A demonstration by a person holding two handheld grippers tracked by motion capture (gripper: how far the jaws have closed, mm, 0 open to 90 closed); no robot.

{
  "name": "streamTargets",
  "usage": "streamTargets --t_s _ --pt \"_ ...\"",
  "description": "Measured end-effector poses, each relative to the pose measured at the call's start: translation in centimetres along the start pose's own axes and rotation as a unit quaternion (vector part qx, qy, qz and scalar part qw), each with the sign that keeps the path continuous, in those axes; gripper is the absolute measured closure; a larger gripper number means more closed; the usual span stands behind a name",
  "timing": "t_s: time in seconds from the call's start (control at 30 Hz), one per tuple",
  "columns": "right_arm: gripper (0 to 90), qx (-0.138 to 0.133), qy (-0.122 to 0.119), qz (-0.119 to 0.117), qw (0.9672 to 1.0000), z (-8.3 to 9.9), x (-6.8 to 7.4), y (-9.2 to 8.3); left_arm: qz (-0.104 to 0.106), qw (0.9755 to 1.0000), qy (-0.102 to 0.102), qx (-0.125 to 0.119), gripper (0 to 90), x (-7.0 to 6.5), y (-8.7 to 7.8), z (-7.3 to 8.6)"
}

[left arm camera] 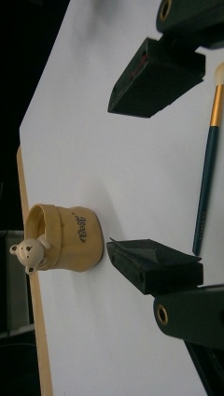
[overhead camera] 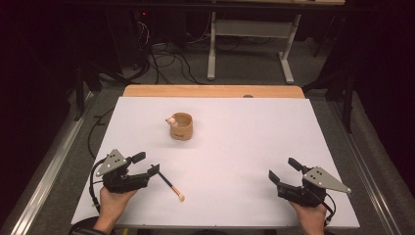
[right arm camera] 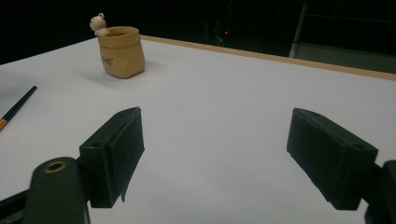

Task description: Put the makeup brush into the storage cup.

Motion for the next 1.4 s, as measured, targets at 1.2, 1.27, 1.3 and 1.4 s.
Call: streamTargets --t_s 1.2,1.27,1.3,1.4 --pt "21.6 0.018 0.031 0.012 0.9993 0.6 -1.1 -0.5 0.005 0.9999 0.013 -0.007 28.9 -0.3 -0.2 0.0" --pt "21.6 0.017 0.03 0.011 0.9993 0.6 -1.1 -0.5 0.006 0.9999 0.012 -0.008 29.0 -0.4 -0.1 0.0" --pt "21.6 0.018 0.03 0.011 0.9993 0.6 -1.1 -0.5 0.006 0.9999 0.01 -0.009 29.0 -0.4 -0.1 0.0" --pt "21.6 0.019 0.03 0.008 0.9994 0.6 -1.1 -0.4 0.007 0.9999 0.01 -0.007 29.0 -0.4 0.0 0.0"
Point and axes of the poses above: each handheld gripper's, and its own axes: y roughly forward along the jaws, z roughly out of its underside, x roughly to its left, the point moved 2 cm from there along y, roughly forward along the jaws, and after that the axes turned 6 degrees about x, right-handed, at the moved point
